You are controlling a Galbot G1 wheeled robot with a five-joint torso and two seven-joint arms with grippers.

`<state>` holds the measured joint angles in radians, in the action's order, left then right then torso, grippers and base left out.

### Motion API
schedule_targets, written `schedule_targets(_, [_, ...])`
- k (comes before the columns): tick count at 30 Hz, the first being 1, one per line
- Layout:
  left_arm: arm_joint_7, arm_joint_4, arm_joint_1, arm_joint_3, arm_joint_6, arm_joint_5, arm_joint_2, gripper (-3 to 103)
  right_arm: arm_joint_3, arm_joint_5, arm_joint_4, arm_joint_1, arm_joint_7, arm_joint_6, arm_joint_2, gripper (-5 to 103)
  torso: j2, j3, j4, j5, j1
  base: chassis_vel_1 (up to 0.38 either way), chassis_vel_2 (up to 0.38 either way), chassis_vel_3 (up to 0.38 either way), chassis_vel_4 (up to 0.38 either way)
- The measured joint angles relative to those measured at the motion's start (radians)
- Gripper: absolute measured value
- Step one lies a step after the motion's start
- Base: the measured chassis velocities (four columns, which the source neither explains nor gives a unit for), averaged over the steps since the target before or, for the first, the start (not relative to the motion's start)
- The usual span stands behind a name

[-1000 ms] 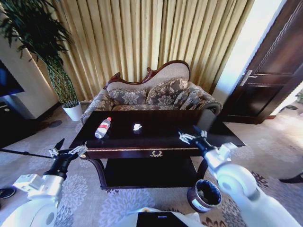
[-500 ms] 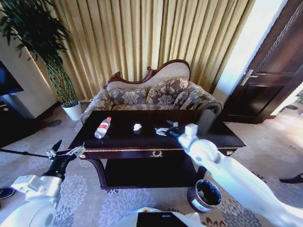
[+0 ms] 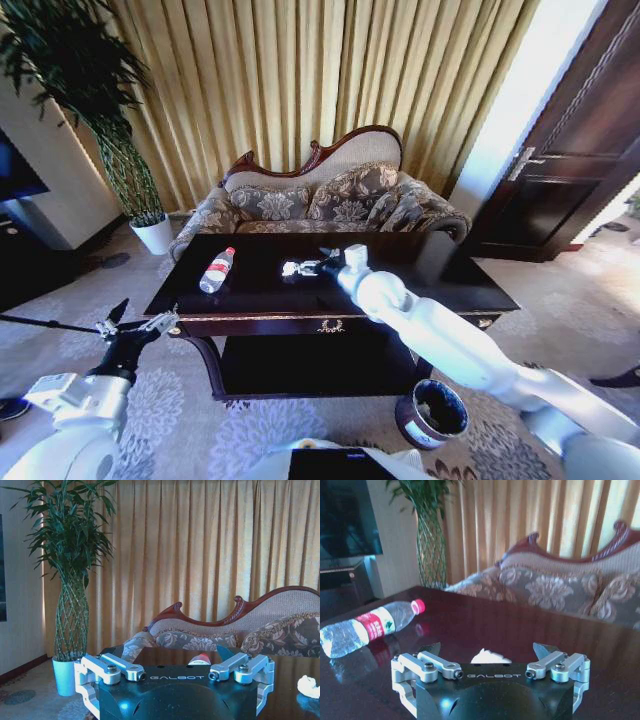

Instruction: Move to the front of the table and place the trash on the table into the trash bin.

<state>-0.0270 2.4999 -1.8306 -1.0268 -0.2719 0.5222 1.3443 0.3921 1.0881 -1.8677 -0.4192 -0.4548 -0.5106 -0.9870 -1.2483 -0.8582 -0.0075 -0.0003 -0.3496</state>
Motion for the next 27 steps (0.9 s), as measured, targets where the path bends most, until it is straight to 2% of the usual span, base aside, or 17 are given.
schedule_targets(6, [0.000,0.000,0.001,0.000,0.007,-0.003,0.002,100,0.029,0.010,0.099,0.021,-0.025,-0.007,-0.077,100,0.000,0.000,0.0000,-0.0001,0.000,0.000,0.000,0.000,0.000])
schedule_targets(26, [0.004,0.000,0.000,0.001,0.018,-0.009,0.017,100,0.051,-0.038,0.242,0.024,-0.026,-0.004,-0.161,101,0.000,0.000,0.0000,0.0001,0.000,0.000,0.000,0.000,0.000])
schedule_targets(27, [0.004,0.000,0.000,0.000,0.019,-0.009,0.017,100,0.053,-0.039,0.244,0.025,-0.026,-0.003,-0.164,96,0.000,0.000,0.0001,0.0000,0.000,0.000,0.000,0.000,0.000])
